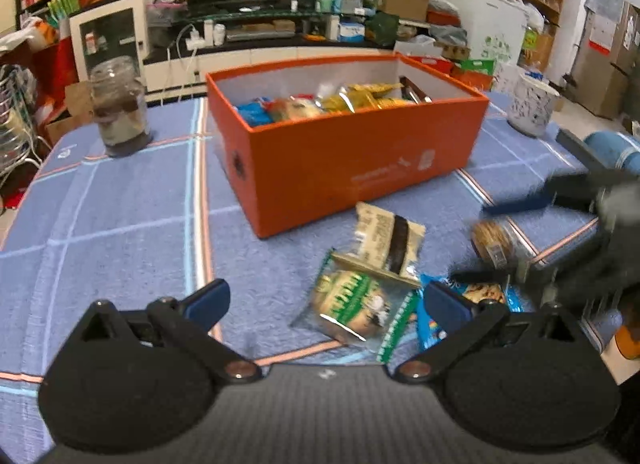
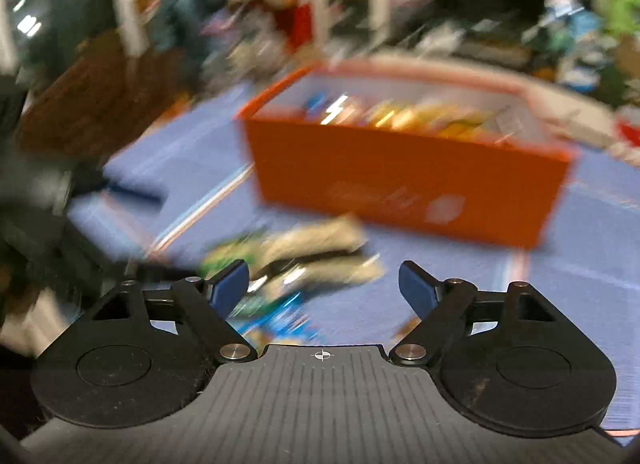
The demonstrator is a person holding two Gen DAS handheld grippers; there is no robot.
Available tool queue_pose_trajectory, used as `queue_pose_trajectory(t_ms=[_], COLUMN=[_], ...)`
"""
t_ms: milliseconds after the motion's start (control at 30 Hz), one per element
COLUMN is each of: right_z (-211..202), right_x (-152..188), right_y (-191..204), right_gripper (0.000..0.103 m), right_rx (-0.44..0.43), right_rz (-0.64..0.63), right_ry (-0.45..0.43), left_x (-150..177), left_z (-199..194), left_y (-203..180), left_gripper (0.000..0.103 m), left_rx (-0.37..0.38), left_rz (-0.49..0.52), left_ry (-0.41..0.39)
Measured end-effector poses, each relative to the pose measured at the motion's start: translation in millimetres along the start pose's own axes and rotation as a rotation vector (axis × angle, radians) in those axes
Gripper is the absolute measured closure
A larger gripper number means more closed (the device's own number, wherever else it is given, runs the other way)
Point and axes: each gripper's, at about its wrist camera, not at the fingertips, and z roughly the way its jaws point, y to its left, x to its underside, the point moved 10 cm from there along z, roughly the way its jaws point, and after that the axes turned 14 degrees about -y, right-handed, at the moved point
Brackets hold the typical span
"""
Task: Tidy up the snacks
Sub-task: 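Move both tools back toward the remaining snacks beside the box, then grasp the green-wrapped bun with the left tool while the right tool grasps the oat cookie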
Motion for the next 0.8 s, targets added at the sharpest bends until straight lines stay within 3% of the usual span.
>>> queue_pose_trajectory(t_ms=[67, 133, 167, 333, 400, 467, 633, 700, 800], right_z=[4, -1, -5, -8, -8, -8, -15, -17, -15], right_x=[12, 16, 16, 14, 10, 6, 19, 21, 21], right_y=[12, 20, 20, 15, -5, -32, -91, -98, -94], right_gripper=[0.032, 0.03, 0.023, 0.022, 0.022, 0.022, 0.023, 0.031, 0.032], right_rx=[-0.053, -0.077, -0.074, -0.102, -0.04, 0.053, 0.26, 0.268, 0.283], right_rz=[-0.08, -0.191, -0.21, -0.192, -0.174, -0.077, 0.108, 0.138, 0.135], right_ry=[0.056, 0.045, 0.036, 0.042, 0.041, 0.041, 0.105, 0.098, 0.091], left_x=[-2, -4, -5, -2, 0, 0, -1, 5, 11], left_z=[-3, -5, -6, -5, -2, 0, 5, 9, 18], left_y=[1, 0, 1, 1, -2, -7, -30, -33, -25], left_gripper=[0.001, 0.001, 0.001, 0.001, 0.001, 0.001, 0.001, 0.001, 0.001], left_rx=[0.02, 0.037, 0.034, 0.038, 0.041, 0.05, 0.11, 0.113, 0.047], left_rz=[0.014, 0.033, 0.037, 0.002, -0.003, 0.024, 0.144, 0.143, 0.069], left_ry=[-0.003, -0.006, -0.011, -0.002, 0.005, 0.004, -0.008, 0.02, 0.061])
